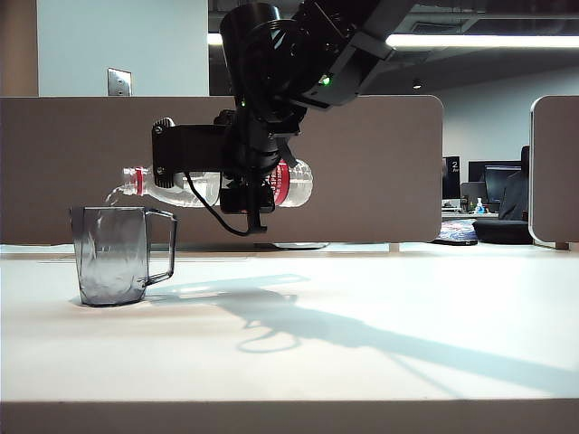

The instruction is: Pick up the mineral water bottle on the table and pour water into the mug until it's half full.

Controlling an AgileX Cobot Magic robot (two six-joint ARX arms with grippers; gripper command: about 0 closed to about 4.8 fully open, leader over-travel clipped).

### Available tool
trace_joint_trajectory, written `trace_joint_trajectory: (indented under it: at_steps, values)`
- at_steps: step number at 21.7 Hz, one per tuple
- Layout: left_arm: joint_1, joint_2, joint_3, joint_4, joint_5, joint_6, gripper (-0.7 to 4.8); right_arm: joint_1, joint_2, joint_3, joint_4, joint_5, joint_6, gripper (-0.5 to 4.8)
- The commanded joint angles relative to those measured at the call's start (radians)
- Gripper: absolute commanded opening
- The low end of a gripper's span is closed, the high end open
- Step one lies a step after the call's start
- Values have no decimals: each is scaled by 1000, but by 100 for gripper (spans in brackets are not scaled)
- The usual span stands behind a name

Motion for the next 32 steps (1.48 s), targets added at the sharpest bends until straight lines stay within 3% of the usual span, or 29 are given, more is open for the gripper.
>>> trace_joint_trajectory:
  at_steps: [1,32]
  values:
    - [1,0,3,6,4,0,-5,1,-16,8,48,6,-41,269]
    - [1,0,3,6,4,0,-5,-3,-16,9,57,26,-73,269]
